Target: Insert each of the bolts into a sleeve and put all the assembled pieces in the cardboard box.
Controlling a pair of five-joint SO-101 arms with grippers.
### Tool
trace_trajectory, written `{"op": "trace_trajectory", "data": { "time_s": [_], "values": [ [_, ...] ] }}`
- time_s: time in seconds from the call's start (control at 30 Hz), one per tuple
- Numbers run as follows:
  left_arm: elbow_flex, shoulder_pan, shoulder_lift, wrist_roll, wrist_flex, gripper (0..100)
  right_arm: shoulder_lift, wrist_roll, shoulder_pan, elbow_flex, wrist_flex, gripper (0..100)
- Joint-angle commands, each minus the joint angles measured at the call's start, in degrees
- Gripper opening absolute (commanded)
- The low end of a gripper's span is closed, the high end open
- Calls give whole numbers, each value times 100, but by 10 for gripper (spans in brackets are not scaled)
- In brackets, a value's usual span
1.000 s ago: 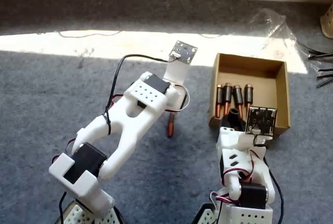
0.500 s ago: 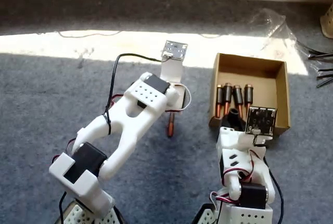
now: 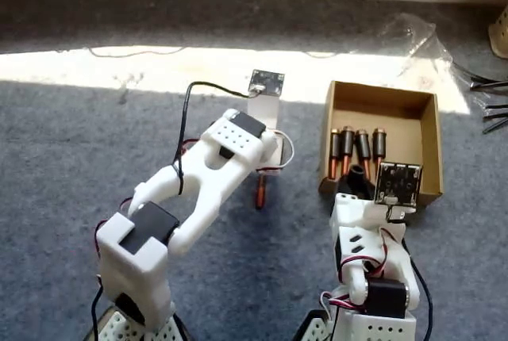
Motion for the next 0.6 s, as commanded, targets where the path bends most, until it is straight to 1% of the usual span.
{"op": "trace_trajectory", "data": {
  "time_s": [0.0, 0.13, 0.37, 0.57],
  "values": [
    [-708, -92, 198, 62, 396, 124, -75, -18, 31, -110, -198, 4],
    [-1138, -92, 567, 70, 721, 124, -75, -9, 31, -110, -198, 4],
    [-1692, -92, 1253, 70, 747, 123, -75, -9, 31, -110, -198, 4],
    [-1771, -92, 1323, 62, 747, 121, -75, -9, 31, -110, -198, 4]
  ]
}}
